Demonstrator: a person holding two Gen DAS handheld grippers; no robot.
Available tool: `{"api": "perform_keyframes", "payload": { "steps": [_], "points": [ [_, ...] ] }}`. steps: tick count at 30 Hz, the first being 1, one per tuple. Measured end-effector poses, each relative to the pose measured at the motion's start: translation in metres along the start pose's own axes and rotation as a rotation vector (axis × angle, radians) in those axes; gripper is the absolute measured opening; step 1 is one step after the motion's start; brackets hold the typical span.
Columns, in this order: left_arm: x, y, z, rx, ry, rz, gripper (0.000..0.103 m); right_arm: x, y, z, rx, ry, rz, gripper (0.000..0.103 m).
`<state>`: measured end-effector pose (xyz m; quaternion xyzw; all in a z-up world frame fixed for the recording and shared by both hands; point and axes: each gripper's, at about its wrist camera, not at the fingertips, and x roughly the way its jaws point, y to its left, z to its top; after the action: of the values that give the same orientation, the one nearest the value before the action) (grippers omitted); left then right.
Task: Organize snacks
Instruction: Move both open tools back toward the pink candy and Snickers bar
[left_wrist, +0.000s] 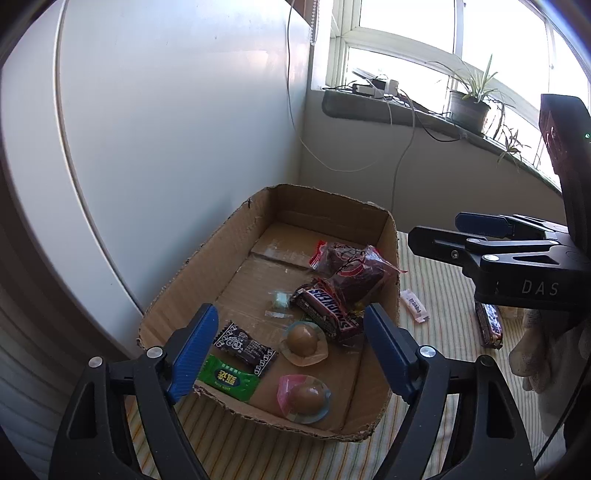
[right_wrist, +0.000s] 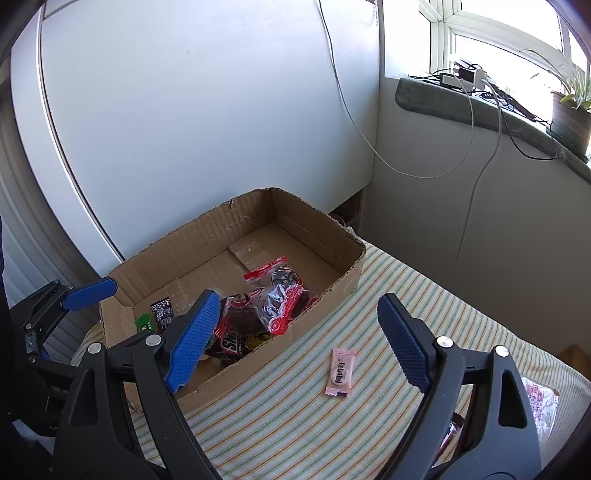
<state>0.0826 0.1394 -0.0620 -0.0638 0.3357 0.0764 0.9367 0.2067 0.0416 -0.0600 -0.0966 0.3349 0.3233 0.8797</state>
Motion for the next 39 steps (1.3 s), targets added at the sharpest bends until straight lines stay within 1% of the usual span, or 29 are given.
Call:
{"api": "perform_keyframes", "payload": {
  "steps": [11,19,24,27,30,31,35,37,39],
  "points": [
    [-0.01,-0.024,-0.004,0.016,-0.011,-0.026,0.081,-0.045,-0.029,-0.02,0.034,-0.033,-0.026,0.09],
    [-0.013,-0.051,-0.007,0.049,-0.019,-0.07,0.081,-0.079,-0.07,-0.045,0.091,-0.05,-0.067,0.09],
    [-0.009,-0.07,-0.009,0.067,-0.012,-0.102,0.081,-0.096,-0.099,-0.065,0.14,-0.039,-0.084,0.09],
    [-0.006,-0.083,-0.01,0.077,0.0,-0.128,0.081,-0.105,-0.11,-0.077,0.163,-0.029,-0.097,0.09],
    [-0.002,-0.094,-0.012,0.092,0.011,-0.147,0.081,-0.11,-0.118,-0.088,0.188,-0.017,-0.089,0.09],
    [0.0,-0.097,-0.013,0.097,0.015,-0.154,0.08,-0.11,-0.12,-0.092,0.192,-0.012,-0.09,0.09],
    [0.007,-0.112,-0.016,0.121,0.037,-0.18,0.072,-0.11,-0.124,-0.106,0.212,0.009,-0.076,0.09],
    [0.012,-0.117,-0.017,0.124,0.053,-0.2,0.067,-0.105,-0.125,-0.11,0.223,0.023,-0.059,0.09],
    [0.018,-0.121,-0.018,0.122,0.071,-0.219,0.06,-0.099,-0.125,-0.114,0.236,0.034,-0.042,0.09]
  ]
}}
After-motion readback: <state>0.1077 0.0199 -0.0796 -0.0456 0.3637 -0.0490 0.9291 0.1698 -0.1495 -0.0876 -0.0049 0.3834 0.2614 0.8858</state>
